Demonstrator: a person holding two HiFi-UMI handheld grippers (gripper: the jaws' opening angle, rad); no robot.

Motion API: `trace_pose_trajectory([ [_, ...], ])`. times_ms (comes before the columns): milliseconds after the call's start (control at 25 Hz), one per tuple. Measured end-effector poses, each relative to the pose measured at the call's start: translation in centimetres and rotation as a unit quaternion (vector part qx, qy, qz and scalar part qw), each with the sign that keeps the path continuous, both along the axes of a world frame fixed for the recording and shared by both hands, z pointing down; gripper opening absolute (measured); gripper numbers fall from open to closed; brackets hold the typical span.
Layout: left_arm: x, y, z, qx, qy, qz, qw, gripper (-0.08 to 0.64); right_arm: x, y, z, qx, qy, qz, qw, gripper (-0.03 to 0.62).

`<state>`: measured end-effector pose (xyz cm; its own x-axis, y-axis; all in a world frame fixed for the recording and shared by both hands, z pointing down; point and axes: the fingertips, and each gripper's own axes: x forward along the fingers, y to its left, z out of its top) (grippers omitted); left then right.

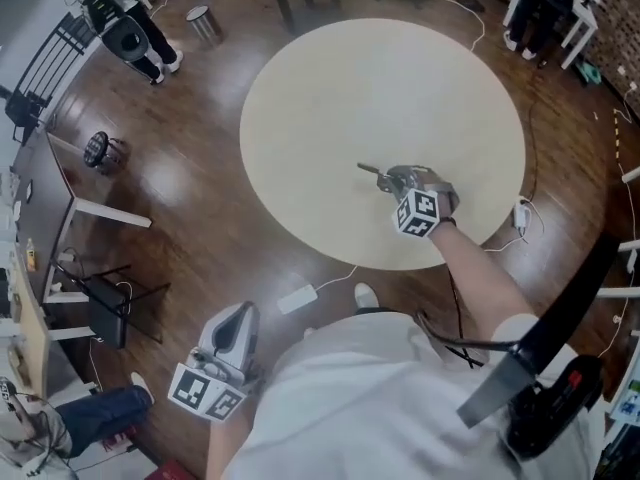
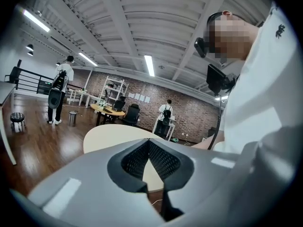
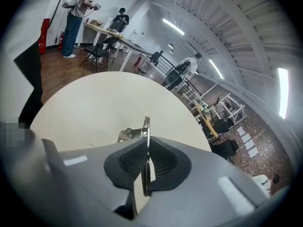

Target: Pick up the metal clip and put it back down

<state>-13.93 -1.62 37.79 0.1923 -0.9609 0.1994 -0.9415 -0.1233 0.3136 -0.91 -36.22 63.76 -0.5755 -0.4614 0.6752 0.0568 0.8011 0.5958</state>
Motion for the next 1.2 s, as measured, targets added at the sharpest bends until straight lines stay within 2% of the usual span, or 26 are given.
trace_pose_trajectory([
  [320,1.7,-1.3,-0.2,-0.032,0.001,-0.027,0.9991,0.002,-0.8,1.4,4.3,-0.011,-0.001,-0.025,1.000,0.009],
  [520,1.6,-1.2,-0.2,-0.046,0.004,-0.031,0.9985,0.002,-1.7,3.4,5.5,-0.068,-0.017,-0.037,0.997,0.104],
  [600,1.3,-1.1,-0.3,-0.047,0.004,-0.030,0.9984,0.002,-2.1,3.8,5.4,-0.091,-0.027,-0.042,0.995,0.166],
  [680,1.1,-1.1,-0.4,-0.045,0.003,-0.028,0.9986,0.002,-2.5,3.9,5.1,-0.101,-0.033,-0.043,0.993,0.202],
  [880,-0.3,-0.2,0.3,-0.033,0.007,-0.021,0.9992,0.002,-2.8,4.4,2.9,-0.085,-0.047,-0.020,0.995,0.242],
  [1200,-2.6,4.0,0.9,0.008,0.006,0.020,0.9997,0.002,-3.5,10.6,-3.6,-0.055,-0.077,0.014,0.995,0.247],
])
